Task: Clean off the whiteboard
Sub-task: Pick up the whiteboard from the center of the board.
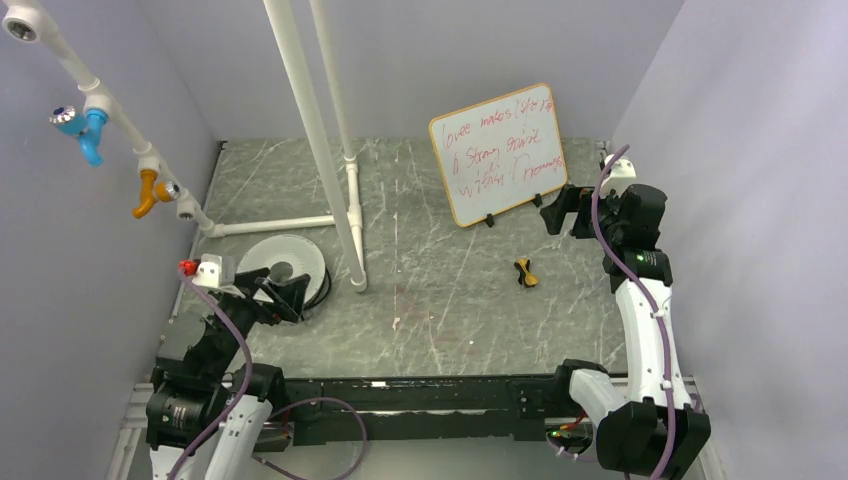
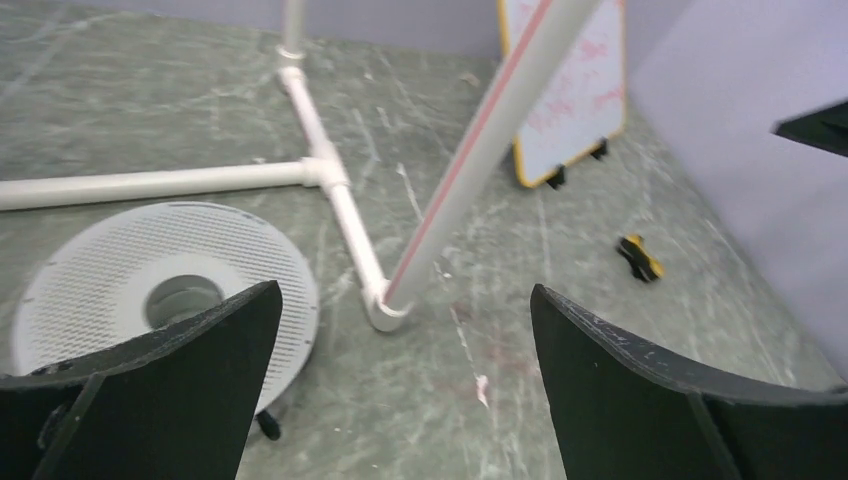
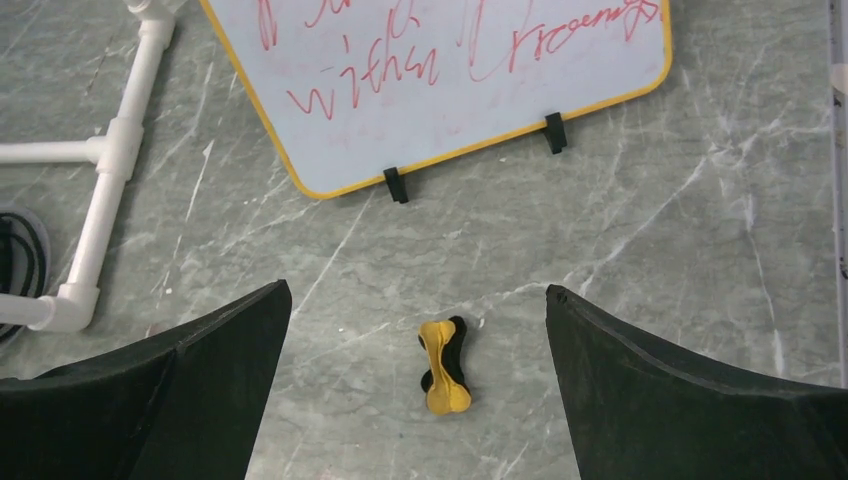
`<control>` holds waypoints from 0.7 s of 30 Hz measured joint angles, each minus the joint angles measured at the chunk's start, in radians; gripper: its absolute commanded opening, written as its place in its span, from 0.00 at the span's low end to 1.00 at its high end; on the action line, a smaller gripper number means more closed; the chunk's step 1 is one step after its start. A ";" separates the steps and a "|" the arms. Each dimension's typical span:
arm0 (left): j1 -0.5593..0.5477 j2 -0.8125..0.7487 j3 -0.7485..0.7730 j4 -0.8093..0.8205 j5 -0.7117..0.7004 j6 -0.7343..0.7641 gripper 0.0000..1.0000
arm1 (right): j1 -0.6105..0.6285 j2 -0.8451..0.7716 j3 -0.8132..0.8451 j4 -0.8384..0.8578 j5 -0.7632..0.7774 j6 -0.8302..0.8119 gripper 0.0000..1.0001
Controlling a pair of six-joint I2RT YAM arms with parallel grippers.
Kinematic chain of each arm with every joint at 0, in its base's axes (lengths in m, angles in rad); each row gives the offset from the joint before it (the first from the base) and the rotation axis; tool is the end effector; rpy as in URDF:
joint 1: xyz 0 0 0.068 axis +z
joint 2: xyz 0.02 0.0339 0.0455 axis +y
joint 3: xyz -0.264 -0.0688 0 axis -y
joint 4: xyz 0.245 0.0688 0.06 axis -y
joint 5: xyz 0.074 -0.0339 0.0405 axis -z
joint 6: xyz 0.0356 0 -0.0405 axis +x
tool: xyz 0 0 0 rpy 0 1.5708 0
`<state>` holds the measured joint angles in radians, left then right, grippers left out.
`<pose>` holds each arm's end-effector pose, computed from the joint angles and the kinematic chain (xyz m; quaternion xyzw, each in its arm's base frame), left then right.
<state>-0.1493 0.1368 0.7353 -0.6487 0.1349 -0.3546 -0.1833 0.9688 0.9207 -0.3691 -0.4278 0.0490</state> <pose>0.0351 -0.0101 0.3316 -0.0279 0.7239 -0.2187 0.6537 0.2145 -0.0247 0.3361 -0.0201 0.8270 0.1418 0.5437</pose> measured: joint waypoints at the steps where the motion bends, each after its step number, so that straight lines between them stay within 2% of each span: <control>1: 0.000 0.006 0.000 0.001 0.034 -0.005 0.99 | -0.001 0.002 0.000 0.000 -0.007 0.000 1.00; 9: 0.000 0.130 -0.004 0.128 0.353 -0.078 0.99 | -0.002 0.011 -0.005 -0.015 -0.130 -0.069 1.00; 13: -0.013 0.158 -0.005 0.166 0.448 -0.096 0.99 | -0.002 0.012 -0.021 -0.028 -0.182 -0.111 1.00; 15: -0.061 0.186 0.002 0.184 0.470 -0.100 0.99 | -0.002 0.015 -0.029 -0.032 -0.209 -0.137 1.00; 17: -0.161 0.228 0.005 0.205 0.451 -0.100 0.99 | -0.002 0.017 -0.041 -0.035 -0.239 -0.171 1.00; 18: -0.257 0.261 0.007 0.217 0.399 -0.097 0.99 | -0.003 0.018 -0.050 -0.035 -0.264 -0.194 1.00; 21: -0.658 0.403 0.048 0.218 0.191 -0.063 0.99 | -0.008 0.019 -0.080 -0.053 -0.359 -0.293 1.00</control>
<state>-0.8078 0.5396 0.7837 -0.4309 0.3260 -0.4171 -0.1913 0.9878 0.8410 -0.4225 -0.7872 -0.2440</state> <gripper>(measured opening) 0.991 0.996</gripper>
